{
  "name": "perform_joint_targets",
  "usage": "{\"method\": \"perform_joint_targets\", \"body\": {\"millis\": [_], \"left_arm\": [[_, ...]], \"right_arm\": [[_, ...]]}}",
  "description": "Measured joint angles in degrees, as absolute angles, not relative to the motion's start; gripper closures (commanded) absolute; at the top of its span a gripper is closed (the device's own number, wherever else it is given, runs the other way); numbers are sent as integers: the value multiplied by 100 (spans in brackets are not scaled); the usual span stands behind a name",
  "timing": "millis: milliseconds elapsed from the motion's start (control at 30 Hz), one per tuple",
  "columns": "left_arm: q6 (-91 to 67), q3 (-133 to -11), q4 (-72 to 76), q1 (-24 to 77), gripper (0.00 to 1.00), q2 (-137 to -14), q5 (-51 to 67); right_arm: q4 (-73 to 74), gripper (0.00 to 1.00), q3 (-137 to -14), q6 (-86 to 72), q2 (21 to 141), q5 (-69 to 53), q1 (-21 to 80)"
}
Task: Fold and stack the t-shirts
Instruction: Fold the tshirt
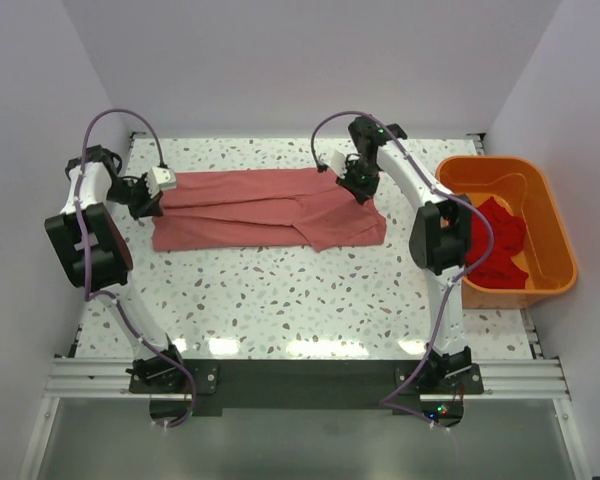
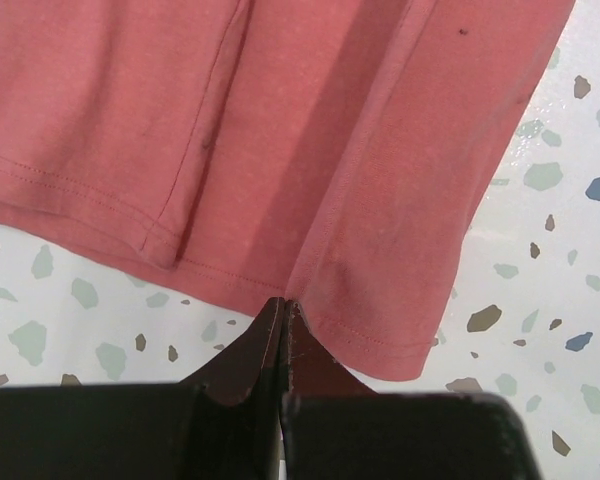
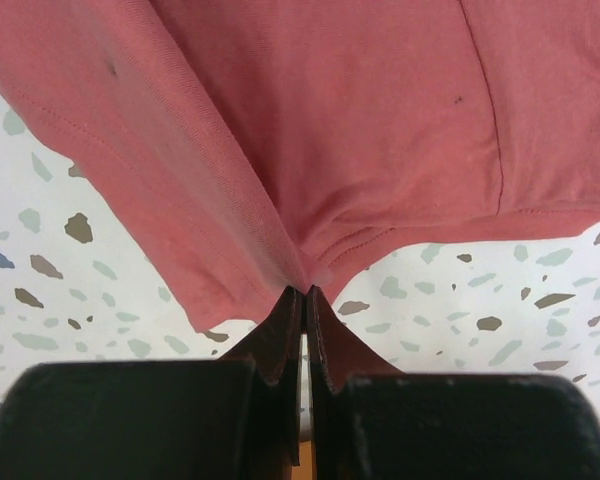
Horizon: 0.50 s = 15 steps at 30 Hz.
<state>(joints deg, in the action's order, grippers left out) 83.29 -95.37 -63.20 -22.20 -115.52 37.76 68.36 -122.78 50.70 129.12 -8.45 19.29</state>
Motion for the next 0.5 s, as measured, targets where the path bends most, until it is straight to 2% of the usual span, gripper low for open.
{"method": "perform_joint_targets", "body": {"millis": [500], "left_arm": [[7918, -9461, -5671, -2167, 100, -11651, 3710]], "right_arm": [[6530, 100, -12543, 5113, 13041, -797, 1894]]}}
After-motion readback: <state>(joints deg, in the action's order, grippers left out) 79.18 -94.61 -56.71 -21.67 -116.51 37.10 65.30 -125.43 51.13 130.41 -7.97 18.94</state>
